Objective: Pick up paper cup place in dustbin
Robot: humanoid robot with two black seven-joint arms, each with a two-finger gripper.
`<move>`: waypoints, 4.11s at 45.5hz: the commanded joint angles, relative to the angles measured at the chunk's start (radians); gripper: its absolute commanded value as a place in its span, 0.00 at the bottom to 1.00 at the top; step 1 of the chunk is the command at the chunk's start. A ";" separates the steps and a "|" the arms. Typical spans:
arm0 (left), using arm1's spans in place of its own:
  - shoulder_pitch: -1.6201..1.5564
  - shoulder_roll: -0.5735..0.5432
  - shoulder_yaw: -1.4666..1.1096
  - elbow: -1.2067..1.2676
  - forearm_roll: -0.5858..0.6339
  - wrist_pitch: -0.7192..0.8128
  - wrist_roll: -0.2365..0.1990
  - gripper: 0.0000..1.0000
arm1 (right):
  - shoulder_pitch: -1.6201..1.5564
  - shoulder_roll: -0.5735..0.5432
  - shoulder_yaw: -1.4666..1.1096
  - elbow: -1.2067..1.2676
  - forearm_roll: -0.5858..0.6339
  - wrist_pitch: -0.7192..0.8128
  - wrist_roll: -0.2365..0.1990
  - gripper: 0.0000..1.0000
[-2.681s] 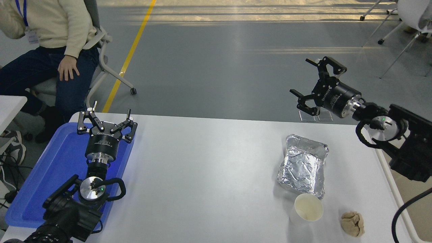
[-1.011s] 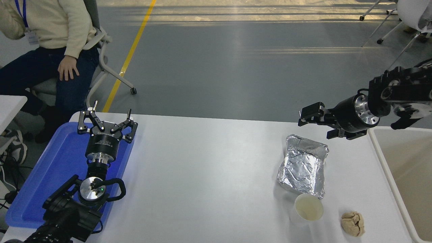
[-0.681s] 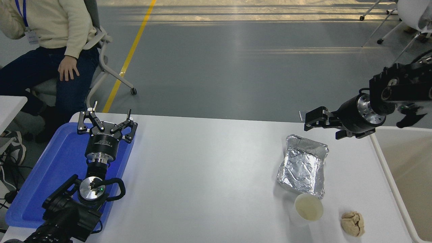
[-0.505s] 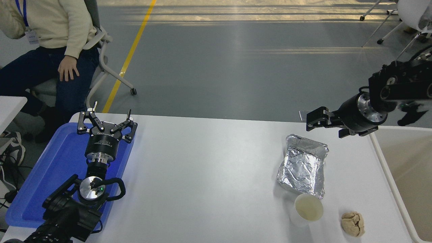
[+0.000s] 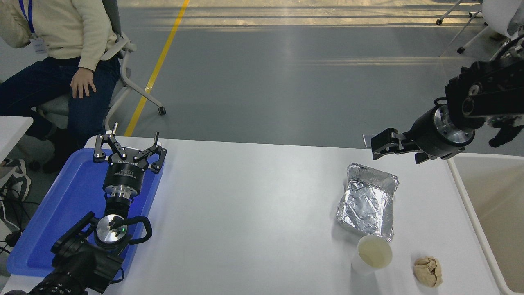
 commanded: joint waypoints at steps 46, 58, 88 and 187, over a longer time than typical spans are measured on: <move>-0.001 -0.002 0.000 0.002 -0.002 0.001 -0.003 1.00 | 0.180 -0.003 0.090 0.104 0.068 0.245 0.002 1.00; -0.001 0.000 0.000 0.000 -0.002 0.000 -0.003 1.00 | 0.190 -0.069 0.076 0.107 -0.051 0.263 -0.002 1.00; 0.000 0.000 0.000 0.000 0.000 0.000 -0.001 1.00 | 0.203 -0.097 0.025 0.133 -0.223 0.262 -0.009 1.00; -0.001 -0.002 0.000 0.000 0.000 0.000 -0.003 1.00 | -0.561 -0.224 0.241 -0.046 -0.394 -0.061 -0.008 0.99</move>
